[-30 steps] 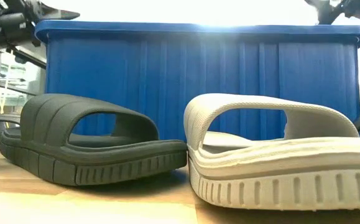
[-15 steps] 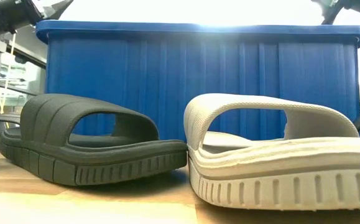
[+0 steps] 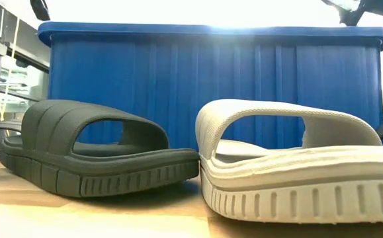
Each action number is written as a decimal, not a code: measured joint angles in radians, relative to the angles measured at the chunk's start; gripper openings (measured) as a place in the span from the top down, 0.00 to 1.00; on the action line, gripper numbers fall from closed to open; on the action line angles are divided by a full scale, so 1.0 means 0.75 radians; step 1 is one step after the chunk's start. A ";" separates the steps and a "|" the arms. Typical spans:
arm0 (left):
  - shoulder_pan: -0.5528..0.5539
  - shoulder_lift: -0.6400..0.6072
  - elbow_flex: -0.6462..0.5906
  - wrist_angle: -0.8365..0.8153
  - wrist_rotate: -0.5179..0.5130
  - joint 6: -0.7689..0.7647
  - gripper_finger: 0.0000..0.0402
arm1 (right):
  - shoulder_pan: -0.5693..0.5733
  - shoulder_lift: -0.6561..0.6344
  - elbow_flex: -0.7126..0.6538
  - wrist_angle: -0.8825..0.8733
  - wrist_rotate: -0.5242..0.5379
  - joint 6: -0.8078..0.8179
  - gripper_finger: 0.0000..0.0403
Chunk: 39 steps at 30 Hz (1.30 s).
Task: Pick and place slides into bin
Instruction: Put the left gray slide into the blue bin
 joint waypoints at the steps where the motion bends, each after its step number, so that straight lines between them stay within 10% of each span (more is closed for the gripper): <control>1: 0.000 0.030 0.059 -0.047 0.000 0.000 0.77 | 0.000 0.000 0.000 0.000 0.000 -0.006 0.45; 17: 0.000 0.529 0.810 -0.866 0.226 -0.005 0.77 | 0.000 0.000 0.000 -0.041 0.005 0.064 0.45; 28: 0.000 0.577 0.888 -1.173 0.676 -0.383 0.77 | 0.000 0.000 0.000 -0.049 0.006 0.098 0.45; 39: 0.000 0.610 0.996 -1.652 0.653 -0.421 0.77 | 0.001 0.000 0.000 -0.053 0.028 0.110 0.45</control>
